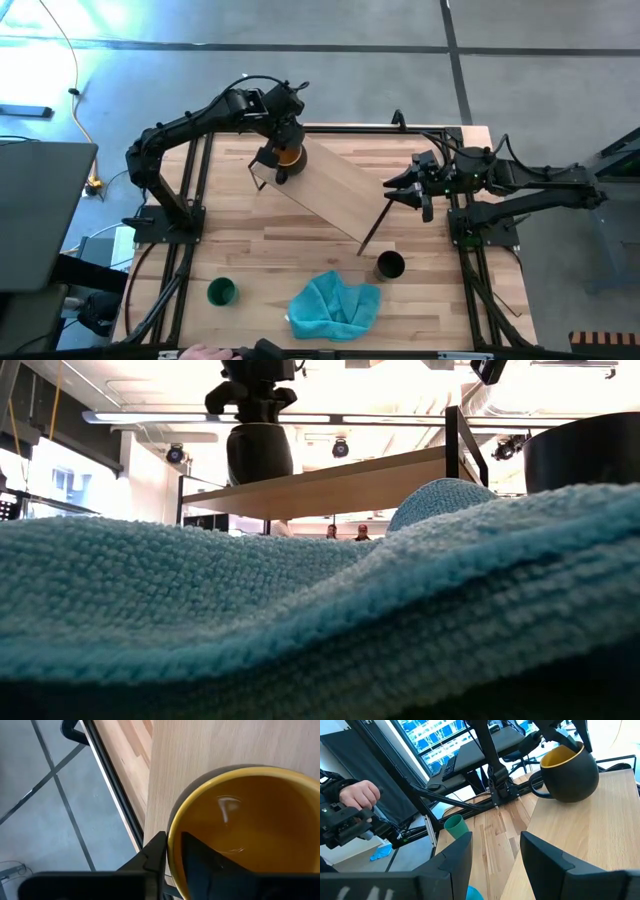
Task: Stack small to large cups/mugs on shelf
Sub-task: Put the black mug on the shelf
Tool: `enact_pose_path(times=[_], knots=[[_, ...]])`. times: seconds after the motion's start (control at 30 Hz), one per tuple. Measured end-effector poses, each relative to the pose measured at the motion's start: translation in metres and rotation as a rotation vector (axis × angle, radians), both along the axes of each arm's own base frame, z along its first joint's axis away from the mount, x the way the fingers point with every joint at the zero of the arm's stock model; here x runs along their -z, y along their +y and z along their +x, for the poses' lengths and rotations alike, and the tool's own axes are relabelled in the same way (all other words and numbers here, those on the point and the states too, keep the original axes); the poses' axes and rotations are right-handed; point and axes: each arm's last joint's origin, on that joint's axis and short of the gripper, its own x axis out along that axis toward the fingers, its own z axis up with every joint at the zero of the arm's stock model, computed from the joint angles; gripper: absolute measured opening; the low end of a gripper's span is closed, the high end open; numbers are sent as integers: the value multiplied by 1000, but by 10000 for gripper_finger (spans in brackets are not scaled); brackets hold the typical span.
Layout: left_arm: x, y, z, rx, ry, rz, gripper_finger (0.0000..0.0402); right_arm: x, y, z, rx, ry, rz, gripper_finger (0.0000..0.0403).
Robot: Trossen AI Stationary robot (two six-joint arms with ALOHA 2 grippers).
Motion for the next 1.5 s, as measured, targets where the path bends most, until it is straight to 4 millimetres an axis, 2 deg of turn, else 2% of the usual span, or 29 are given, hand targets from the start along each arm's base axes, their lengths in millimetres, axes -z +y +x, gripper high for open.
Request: enact_pose_path(times=[0.37,0.8,1.5], knots=[[0,0,0,16,5,6,61,0,0,0,-5,0,1,158],[12,2,10,35,25,-6,63,0,1,0,-14,1,23,158],[9,5,11,3,9,49,63,0,1,0,-19,1,20,158]])
